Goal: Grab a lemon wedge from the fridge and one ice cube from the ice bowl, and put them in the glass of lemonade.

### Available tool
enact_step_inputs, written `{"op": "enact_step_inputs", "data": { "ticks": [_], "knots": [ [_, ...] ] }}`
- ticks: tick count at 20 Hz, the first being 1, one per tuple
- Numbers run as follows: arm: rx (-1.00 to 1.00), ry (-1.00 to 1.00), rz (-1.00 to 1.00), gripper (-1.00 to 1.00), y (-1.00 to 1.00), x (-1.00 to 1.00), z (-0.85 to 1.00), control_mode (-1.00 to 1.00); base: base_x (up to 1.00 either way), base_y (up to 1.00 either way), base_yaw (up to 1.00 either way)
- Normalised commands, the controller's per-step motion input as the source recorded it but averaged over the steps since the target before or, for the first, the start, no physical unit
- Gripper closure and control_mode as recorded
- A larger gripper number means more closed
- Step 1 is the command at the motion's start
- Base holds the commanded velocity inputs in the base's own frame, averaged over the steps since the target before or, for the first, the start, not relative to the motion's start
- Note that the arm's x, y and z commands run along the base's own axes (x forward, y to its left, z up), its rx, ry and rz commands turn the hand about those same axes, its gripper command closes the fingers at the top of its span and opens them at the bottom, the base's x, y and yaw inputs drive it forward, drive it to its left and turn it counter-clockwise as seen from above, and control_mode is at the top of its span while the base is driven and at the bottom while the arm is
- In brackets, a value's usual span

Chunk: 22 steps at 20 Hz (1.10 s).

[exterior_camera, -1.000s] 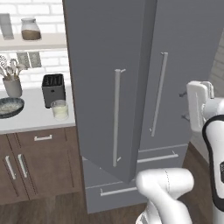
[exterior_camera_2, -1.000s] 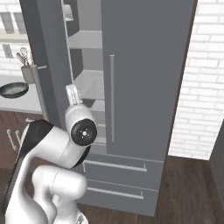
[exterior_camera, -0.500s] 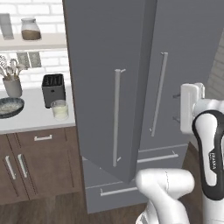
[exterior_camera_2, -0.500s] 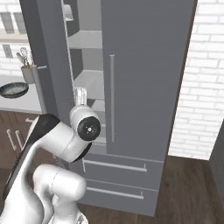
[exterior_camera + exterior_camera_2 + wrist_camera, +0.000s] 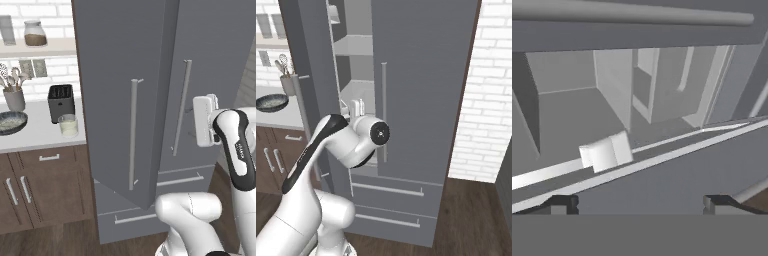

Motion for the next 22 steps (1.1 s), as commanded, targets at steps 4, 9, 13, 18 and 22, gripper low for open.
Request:
{"op": "enact_step_inputs", "data": {
  "ticks": [4,9,13,18,22],
  "knots": [
    [0.0,0.0,0.01,-1.0,0.16,0.6,-0.27,-1.0,0.0,0.0,0.0],
    [0.0,0.0,0.0,-1.0,0.22,0.52,-0.26,-1.0,0.0,0.0,0.0],
    [0.0,0.0,0.0,-1.0,0.19,0.49,-0.19,-1.0,0.0,0.0,0.0],
    [0.0,0.0,0.0,-1.0,0.03,0.51,-0.09,-1.0,0.0,0.0,0.0],
    [0.0,0.0,0.0,-1.0,0.0,0.49,-0.03,-1.0,0.0,0.0,0.0]
  ]
}}
